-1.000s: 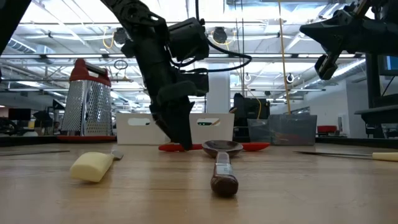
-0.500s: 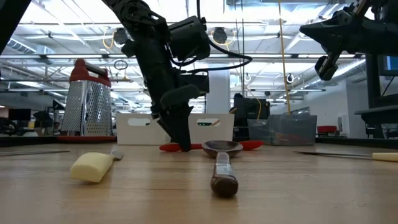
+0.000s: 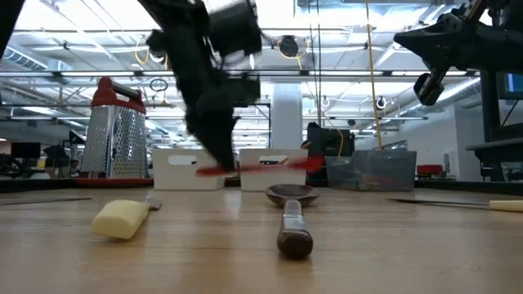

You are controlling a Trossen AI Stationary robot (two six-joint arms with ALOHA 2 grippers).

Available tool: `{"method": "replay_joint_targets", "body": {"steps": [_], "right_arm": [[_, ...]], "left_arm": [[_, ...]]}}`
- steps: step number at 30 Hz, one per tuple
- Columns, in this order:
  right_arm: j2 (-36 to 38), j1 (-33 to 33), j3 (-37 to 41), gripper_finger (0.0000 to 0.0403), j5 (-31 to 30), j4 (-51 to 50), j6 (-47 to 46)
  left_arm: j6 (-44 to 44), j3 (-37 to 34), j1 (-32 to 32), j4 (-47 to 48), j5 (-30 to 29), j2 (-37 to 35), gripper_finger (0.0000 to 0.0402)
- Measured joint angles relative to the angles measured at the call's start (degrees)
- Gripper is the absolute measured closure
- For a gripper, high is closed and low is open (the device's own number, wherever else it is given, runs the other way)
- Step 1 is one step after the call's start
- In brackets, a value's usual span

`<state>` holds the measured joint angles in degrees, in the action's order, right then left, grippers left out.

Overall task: Pick & Place Kitchen Items
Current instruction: Put the red serving spoon into the right white bin

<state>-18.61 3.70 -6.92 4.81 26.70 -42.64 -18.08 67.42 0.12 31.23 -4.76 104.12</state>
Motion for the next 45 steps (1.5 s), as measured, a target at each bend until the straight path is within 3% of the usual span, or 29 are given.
{"method": "replay_joint_targets", "body": {"steps": [3,7,12,14,23,30,34,45], "right_arm": [[0.0,0.0,0.0,0.0403,0.0,0.0,0.0],[0.0,0.0,0.0,0.0403,0.0,0.0,0.2],[0.0,0.0,0.0,0.0403,0.0,0.0,0.2],[0.0,0.0,0.0,0.0403,0.0,0.0,0.2],[0.0,0.0,0.0,0.0403,0.0,0.0,0.4],[0.0,0.0,0.0,0.0403,0.0,0.0,0.4],[0.0,0.0,0.0,0.0403,0.0,0.0,0.4],[0.0,0.0,0.0,0.0403,0.0,0.0,0.3]], "left_arm": [[-0.5,0.1,0.0,2.7,-0.8,-4.6,0.0365],[-0.6,0.1,0.0,1.5,-0.4,-11.5,0.0399],[-1.6,0.2,-0.2,-0.9,6.9,-18.4,0.0397],[-3.8,0.2,-0.6,-2.9,7.0,-19.9,0.0398],[-4.8,0.3,-1.1,-2.0,3.2,-20.0,0.04],[6.1,0.3,-1.0,-0.9,0.0,-18.7,0.0395],[9.6,0.3,-1.0,-1.0,-1.3,-15.1,0.0352],[17.9,0.3,-0.5,-6.2,-0.4,-2.5,0.0153]]}}
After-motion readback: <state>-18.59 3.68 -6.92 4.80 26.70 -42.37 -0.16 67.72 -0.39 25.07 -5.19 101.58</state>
